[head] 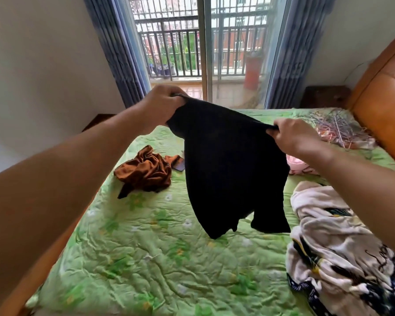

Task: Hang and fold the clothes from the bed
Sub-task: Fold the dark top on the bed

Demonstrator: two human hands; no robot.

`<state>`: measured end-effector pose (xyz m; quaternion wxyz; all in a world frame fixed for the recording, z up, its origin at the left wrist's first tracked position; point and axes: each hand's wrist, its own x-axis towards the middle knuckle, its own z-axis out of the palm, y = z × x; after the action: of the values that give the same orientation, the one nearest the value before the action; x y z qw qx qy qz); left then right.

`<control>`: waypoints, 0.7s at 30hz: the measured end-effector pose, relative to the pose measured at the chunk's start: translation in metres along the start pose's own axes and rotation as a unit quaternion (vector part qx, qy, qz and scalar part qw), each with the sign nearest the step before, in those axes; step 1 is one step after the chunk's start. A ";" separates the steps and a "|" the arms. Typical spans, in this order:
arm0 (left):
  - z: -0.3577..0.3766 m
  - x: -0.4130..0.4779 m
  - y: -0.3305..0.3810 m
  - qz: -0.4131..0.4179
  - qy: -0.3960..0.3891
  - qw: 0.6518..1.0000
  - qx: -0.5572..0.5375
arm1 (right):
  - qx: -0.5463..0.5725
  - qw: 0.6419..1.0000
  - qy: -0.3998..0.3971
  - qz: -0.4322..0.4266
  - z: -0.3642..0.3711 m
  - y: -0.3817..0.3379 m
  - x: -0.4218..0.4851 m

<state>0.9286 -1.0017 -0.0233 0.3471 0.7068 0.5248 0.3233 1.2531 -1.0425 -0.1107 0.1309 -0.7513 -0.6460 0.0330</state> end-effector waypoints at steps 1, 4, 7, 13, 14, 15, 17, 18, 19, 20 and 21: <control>0.006 0.001 0.008 -0.007 -0.004 1.000 -0.016 | 0.007 1.000 0.001 0.016 0.003 0.002 -0.001; 0.024 0.003 0.027 -0.058 -0.027 0.992 -0.105 | 0.075 0.996 0.012 0.048 0.012 0.000 -0.008; 0.041 0.004 0.036 -0.078 -0.078 0.976 -0.185 | 0.205 0.978 0.028 0.017 0.020 -0.017 -0.031; 0.074 0.005 0.047 -0.091 -0.110 0.950 -0.277 | 0.330 0.940 0.054 -0.071 0.025 -0.071 -0.086; 0.078 0.004 0.049 -0.092 -0.107 0.950 -0.279 | 0.336 0.938 0.062 -0.065 0.027 -0.077 -0.087; 0.081 0.002 0.051 -0.094 -0.103 0.950 -0.278 | 0.345 0.934 0.071 -0.054 0.028 -0.080 -0.085; 0.083 -0.003 0.056 -0.097 -0.099 0.948 -0.285 | 0.360 0.929 0.084 -0.026 0.027 -0.086 -0.077; 0.082 -0.006 0.057 -0.095 -0.100 0.948 -0.287 | 0.369 0.925 0.085 -0.012 0.026 -0.087 -0.072; 0.081 -0.008 0.058 -0.089 -0.102 0.950 -0.281 | 0.379 0.921 0.086 -0.002 0.025 -0.088 -0.067; 0.079 -0.009 0.057 -0.083 -0.102 0.954 -0.269 | 0.384 0.919 0.089 0.006 0.025 -0.087 -0.062; 0.076 -0.010 0.055 -0.076 -0.100 0.960 -0.252 | 0.380 0.920 0.090 0.014 0.024 -0.085 -0.058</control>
<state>1.0175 -1.0348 -0.0203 0.5883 0.5833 0.4407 0.3456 1.1571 -1.0841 -0.1207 0.4636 -0.6538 -0.5598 0.2102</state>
